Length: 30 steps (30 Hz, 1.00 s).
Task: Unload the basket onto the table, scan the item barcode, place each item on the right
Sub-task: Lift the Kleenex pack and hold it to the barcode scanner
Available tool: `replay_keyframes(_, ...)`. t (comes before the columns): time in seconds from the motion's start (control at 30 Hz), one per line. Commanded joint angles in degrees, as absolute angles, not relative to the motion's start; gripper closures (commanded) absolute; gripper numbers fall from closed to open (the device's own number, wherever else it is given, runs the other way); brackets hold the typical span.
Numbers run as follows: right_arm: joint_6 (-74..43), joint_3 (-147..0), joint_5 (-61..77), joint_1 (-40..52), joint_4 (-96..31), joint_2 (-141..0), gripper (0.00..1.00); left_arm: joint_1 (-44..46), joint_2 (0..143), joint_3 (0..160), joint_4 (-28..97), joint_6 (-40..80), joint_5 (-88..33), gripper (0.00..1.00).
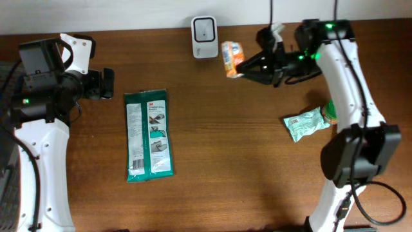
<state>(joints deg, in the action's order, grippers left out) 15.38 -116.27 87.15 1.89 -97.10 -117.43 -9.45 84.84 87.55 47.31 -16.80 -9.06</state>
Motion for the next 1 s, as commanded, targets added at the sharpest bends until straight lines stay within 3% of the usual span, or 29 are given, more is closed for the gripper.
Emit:
replay_keyframes(0.0, 15.99, -117.34, 88.95, 0.23, -97.34, -113.80, 0.96, -9.67, 84.33, 88.18, 47.22, -17.47, -9.65, 0.01)
replay_keyframes(0.1, 20.27, -117.34, 88.51, 0.32, -96.88, -113.51, 0.96, -9.67, 84.33, 88.18, 47.22, -17.47, -9.65, 0.01)
replay_keyframes(0.2, 20.08, -117.34, 77.62, 2.09, -91.61, -113.51, 0.96, -9.67, 84.33, 88.18, 47.22, -17.47, -9.67, 0.01)
replay_keyframes(0.37, -7.81, -118.02, 30.65, 12.05, -73.58, -113.51, 0.96, -9.65, 84.33, 88.18, 47.22, -17.47, -9.65, 0.01)
replay_keyframes(0.47, -12.93, -121.30, 7.75, 17.21, -67.40, -113.67, 0.96, -9.67, 84.33, 88.18, 47.22, -17.47, -9.65, 0.01)
replay_keyframes(0.53, -9.04, -121.45, -11.40, 21.96, -56.01, -114.30, 0.96, -9.67, 84.33, 88.18, 47.22, -17.47, -9.65, 0.01)
replay_keyframes(0.63, 0.05, -121.40, -24.14, 25.71, -41.47, -117.49, 0.96, -9.67, 84.33, 88.18, 47.22, -17.47, -9.65, 0.01)
replay_keyframes(0.8, 14.98, -121.40, -28.40, 26.50, -18.85, -129.03, 0.96, -9.65, 84.33, 88.18, 47.22, -17.47, -9.65, 0.01)
replay_keyframes(0.97, 28.27, -121.40, -29.19, 26.52, -5.17, -138.39, 0.96, -9.67, 84.33, 88.18, 47.22, -17.47, -9.65, 0.01)
